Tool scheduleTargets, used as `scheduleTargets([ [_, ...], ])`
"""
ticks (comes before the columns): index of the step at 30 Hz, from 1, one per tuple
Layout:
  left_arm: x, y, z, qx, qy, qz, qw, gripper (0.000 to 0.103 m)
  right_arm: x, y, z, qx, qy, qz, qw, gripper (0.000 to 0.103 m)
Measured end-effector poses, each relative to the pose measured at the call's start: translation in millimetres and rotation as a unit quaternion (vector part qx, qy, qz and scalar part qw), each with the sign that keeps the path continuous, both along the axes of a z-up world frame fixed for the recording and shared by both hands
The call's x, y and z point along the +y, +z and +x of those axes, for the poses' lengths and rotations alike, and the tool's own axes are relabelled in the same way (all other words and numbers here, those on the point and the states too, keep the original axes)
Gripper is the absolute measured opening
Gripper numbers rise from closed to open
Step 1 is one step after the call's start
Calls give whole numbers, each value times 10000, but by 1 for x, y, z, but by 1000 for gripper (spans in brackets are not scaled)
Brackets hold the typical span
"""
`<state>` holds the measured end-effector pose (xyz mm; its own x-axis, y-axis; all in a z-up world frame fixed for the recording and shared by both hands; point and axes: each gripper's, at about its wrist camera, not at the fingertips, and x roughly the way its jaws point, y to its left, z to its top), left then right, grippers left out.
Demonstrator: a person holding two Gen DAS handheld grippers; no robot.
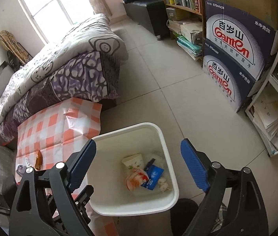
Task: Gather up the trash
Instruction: 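Carry the snack bag and blue box to the white bin and release both, then grasp the pink fuzzy strip with the left tool while the right tool grasps the orange wrapper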
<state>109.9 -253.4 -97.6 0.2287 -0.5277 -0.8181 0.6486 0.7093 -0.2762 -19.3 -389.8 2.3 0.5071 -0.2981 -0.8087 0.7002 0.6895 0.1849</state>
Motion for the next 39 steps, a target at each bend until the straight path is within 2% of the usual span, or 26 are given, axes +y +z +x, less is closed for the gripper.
scheduleTargets([
  [6, 21, 1, 3, -159, 267, 224, 9993, 69, 13, -8, 11, 23, 117, 203, 9997, 96],
  [10, 44, -2, 13, -138, 697, 456, 9964, 80, 25, -16, 22, 134, 278, 385, 9988, 96],
  [12, 58, -4, 19, -123, 972, 586, 9935, 81, 34, -20, 28, 190, 372, 415, 9983, 96],
  [15, 86, -10, 30, -153, 1538, 889, 9840, 82, 46, -23, 36, 251, 504, 417, 9975, 96],
  [18, 124, -18, 46, -108, 2325, 1218, 9649, 85, 60, -28, 46, 317, 655, 474, 9962, 96],
  [22, 186, -38, 69, 237, 3354, 1597, 9281, 85, 80, -35, 60, 413, 859, 520, 9941, 96],
  [25, 224, -55, 83, 552, 3832, 1767, 9049, 85, 91, -38, 68, 479, 995, 465, 9928, 96],
  [27, 242, -67, 89, 838, 4001, 1798, 8947, 85, 97, -42, 72, 572, 1035, 393, 9922, 96],
  [28, 255, -76, 92, 1102, 4122, 1732, 8877, 85, 98, -43, 73, 588, 1030, 398, 9921, 96],
  [29, 262, -82, 94, 1268, 4174, 1671, 8842, 85, 99, -44, 75, 593, 1032, 436, 9919, 96],
  [31, 271, -89, 95, 1469, 4171, 1567, 8831, 86, 101, -46, 80, 608, 1079, 513, 9910, 96],
  [34, 273, -87, 91, 1421, 3970, 1606, 8924, 83, 112, -51, 86, 669, 1234, 529, 9887, 96],
  [36, 274, -85, 90, 1463, 3888, 1560, 8962, 79, 121, -55, 93, 734, 1353, 496, 9868, 96],
  [39, 278, -79, 86, 1470, 3711, 1518, 9042, 65, 136, -61, 102, 787, 1505, 546, 9840, 96],
])
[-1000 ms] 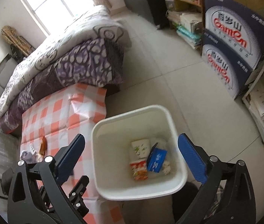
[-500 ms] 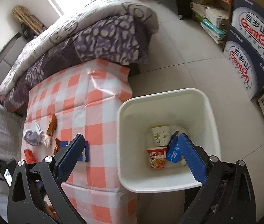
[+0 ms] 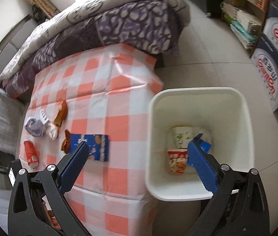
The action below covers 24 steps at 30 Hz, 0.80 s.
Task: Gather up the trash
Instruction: 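Grasp the pink fuzzy strip with the left tool while the right tool grasps the orange wrapper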
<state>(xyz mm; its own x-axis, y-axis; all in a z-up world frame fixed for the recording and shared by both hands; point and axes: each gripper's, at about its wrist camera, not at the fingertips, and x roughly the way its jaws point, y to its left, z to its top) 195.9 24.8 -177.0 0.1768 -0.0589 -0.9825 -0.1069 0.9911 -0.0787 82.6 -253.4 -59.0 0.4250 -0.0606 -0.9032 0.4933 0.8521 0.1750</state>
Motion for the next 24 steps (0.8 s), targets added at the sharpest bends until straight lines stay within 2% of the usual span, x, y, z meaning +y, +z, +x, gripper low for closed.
scheduleTargets([
  [2, 2, 5, 1, -22, -120, -24, 9999, 42, 13, -7, 9, 63, 142, 19, 9999, 96],
  [4, 10, 9, 1, -32, -193, -95, 9998, 28, 28, -16, 19, 143, 285, 32, 9995, 96],
  [8, 30, 14, -1, 30, -141, -380, 9992, 28, 57, -33, 37, 252, 567, 101, 9980, 96],
  [11, 44, 32, -3, -225, -27, -515, 9984, 28, 79, -45, 50, 311, 808, 59, 9962, 96],
  [12, 48, 43, -4, -381, -19, -533, 9979, 28, 84, -48, 54, 320, 889, 52, 9955, 95],
  [15, 58, 95, -5, -1182, -60, -400, 9922, 28, 106, -57, 69, 277, 1178, -44, 9926, 94],
  [17, 64, 132, -9, -1838, -93, -185, 9827, 28, 122, -64, 79, 285, 1411, -217, 9894, 89],
  [20, 69, 165, -10, -2381, -70, -182, 9711, 28, 134, -75, 85, 371, 1549, -280, 9868, 86],
  [22, 71, 175, -10, -2454, -56, -441, 9684, 28, 144, -81, 86, 390, 1733, -24, 9841, 76],
  [24, 71, 178, -11, -2452, -103, -584, 9677, 28, 154, -85, 85, 452, 1898, 199, 9806, 61],
])
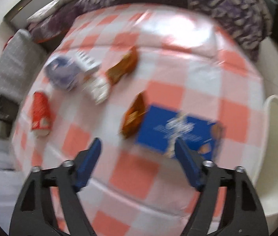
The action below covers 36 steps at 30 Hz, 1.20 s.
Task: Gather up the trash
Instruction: 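Grasp the pink fuzzy strip with the left tool while the right tool grasps the orange wrapper, then carry the pink strip and orange wrapper over the white bin and release them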
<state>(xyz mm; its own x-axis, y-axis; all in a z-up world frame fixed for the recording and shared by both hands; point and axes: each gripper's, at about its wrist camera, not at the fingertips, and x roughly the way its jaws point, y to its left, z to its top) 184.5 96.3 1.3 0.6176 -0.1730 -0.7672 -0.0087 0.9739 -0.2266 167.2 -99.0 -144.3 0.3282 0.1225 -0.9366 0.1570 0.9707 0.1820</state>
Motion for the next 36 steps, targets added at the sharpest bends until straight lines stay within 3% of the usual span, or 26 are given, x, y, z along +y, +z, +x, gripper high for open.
scheduleTargets([
  [3, -6, -2, 5, 8, -51, -81, 10000, 29, 15, -4, -9, 144, 165, 443, 9988, 60],
  [8, -2, -11, 7, 122, -34, -186, 9997, 29, 6, -20, -7, 500, -7, 197, 9986, 63],
  [12, 1, -14, 9, 189, -6, -252, 9995, 29, -18, -19, 7, 89, -422, 407, 9982, 77],
  [16, 2, -20, 13, 320, -9, -329, 9989, 29, -17, -12, 7, -167, -508, 606, 9967, 78],
  [19, 3, -24, 14, 386, -8, -377, 9985, 29, -3, -13, 11, -234, -375, 246, 9987, 78],
  [22, 1, -25, 13, 380, -28, -318, 9988, 29, 3, -22, 16, -217, -288, -100, 9993, 63],
  [23, 1, -25, 13, 378, -27, -298, 9988, 29, 8, -23, 17, -292, -261, -271, 9989, 53],
  [24, 0, -26, 14, 380, -25, -283, 9989, 29, 8, -20, 16, -378, -198, -390, 9983, 30],
  [25, 1, -27, 14, 386, -20, -272, 9989, 29, 14, -22, 17, -374, -94, -462, 9982, 24],
  [32, 4, -27, 14, 385, 40, -288, 9988, 29, 17, -16, 11, -353, -39, -30, 9994, 19],
  [36, 0, -22, 12, 274, 33, -206, 9994, 29, 20, 10, 1, -637, 66, 92, 9979, 19],
])
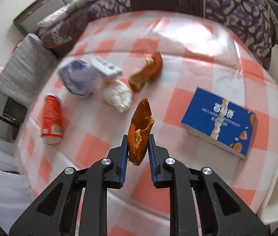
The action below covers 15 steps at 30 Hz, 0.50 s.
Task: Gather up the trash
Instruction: 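Carry the pink strip and orange wrapper over the white bin and release them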
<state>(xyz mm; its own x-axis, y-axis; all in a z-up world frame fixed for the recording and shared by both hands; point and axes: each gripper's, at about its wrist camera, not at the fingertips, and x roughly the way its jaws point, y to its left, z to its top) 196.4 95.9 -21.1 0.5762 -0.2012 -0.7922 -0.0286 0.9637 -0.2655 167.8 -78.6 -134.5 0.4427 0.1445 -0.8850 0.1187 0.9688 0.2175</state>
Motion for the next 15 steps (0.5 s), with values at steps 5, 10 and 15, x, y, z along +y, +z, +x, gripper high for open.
scheduleTargets([
  [5, -10, 6, -5, -166, -83, 138, 9997, 29, 2, 29, -13, -322, 110, 53, 9994, 19],
  [10, -21, 8, -7, -228, -198, 200, 9993, 29, -6, 50, -25, -507, 104, 73, 9986, 19],
  [15, -37, 6, -9, -259, -332, 270, 9988, 29, -24, 68, -40, -639, -16, 38, 9979, 19],
])
